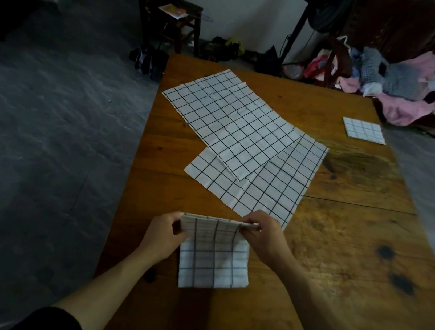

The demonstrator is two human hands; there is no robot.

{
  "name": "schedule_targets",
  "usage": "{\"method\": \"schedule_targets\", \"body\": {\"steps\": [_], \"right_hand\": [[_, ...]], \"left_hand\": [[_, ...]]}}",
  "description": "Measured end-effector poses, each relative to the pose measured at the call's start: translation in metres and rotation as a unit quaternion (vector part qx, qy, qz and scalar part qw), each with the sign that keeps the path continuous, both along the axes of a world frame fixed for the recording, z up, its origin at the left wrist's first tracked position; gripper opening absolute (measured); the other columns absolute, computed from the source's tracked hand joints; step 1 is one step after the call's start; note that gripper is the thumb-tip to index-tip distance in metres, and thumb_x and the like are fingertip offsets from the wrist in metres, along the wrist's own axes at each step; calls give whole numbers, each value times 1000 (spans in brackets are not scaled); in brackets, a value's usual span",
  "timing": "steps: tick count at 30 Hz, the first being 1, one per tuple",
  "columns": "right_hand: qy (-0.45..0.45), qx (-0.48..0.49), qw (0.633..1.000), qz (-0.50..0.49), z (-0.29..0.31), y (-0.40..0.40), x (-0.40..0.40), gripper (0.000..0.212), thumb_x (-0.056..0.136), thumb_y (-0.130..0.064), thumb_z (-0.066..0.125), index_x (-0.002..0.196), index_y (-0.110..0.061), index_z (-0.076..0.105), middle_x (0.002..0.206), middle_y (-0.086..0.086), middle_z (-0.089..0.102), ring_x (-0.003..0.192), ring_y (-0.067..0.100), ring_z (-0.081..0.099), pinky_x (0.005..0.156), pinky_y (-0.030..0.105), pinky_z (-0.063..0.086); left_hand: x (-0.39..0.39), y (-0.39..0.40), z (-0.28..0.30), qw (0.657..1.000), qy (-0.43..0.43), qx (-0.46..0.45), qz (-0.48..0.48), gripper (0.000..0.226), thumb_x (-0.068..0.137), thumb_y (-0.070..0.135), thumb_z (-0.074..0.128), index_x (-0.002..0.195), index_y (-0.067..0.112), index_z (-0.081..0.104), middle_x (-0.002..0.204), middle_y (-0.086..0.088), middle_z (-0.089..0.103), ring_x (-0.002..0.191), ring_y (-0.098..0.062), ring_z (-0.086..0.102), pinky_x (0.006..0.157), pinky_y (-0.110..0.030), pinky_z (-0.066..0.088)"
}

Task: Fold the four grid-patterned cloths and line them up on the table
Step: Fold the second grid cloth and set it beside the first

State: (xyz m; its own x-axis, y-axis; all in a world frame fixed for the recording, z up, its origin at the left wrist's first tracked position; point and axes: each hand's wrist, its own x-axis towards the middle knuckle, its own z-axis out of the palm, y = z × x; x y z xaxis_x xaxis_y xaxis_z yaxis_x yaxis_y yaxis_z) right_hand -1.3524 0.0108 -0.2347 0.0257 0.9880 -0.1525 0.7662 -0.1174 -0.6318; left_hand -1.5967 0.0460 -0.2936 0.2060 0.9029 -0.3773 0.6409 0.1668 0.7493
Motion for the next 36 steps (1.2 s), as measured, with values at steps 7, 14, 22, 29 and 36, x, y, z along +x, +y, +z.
{"method": "schedule_targets", "body": {"steps": [7,14,22,29,36], "right_hand": [[-52,2,997,49,-16,-27,8,15,86,-15,70,90,-28,64,95,-13,58,87,0,55,73,14,44],[-63,-65,993,79,-31,-68,9,29,78,-28,79,101,-33,63,114,-18,52,108,3,45,88,18,35],[-42,-56,997,-18,-48,-76,-8,35,90,-32,66,124,-31,57,131,-12,47,118,3,39,101,28,40],[-92,-89,990,63,-58,-67,-25,57,92,-32,61,144,-30,40,150,-12,33,139,12,29,117,38,29],[-140,-81,982,98,-69,-54,-25,76,93,-34,60,154,-24,16,163,-7,10,148,11,0,116,31,-1]], "left_hand": [[-18,-9,0,992,24,97,-79,17,85,24,71,85,34,57,99,17,58,102,-6,53,88,-32,47],[-40,-35,-12,974,72,129,-170,28,88,2,60,92,29,67,113,18,56,114,-3,44,101,-28,40],[-25,-56,-12,952,152,171,-202,30,97,29,53,126,25,59,136,9,52,128,-9,38,106,-31,35],[2,-61,-6,936,227,141,-227,54,101,39,45,151,26,29,160,6,24,147,-14,16,119,-37,22],[14,-55,-7,919,254,152,-261,67,101,38,45,156,20,12,164,2,8,150,-18,6,122,-37,12]]}}
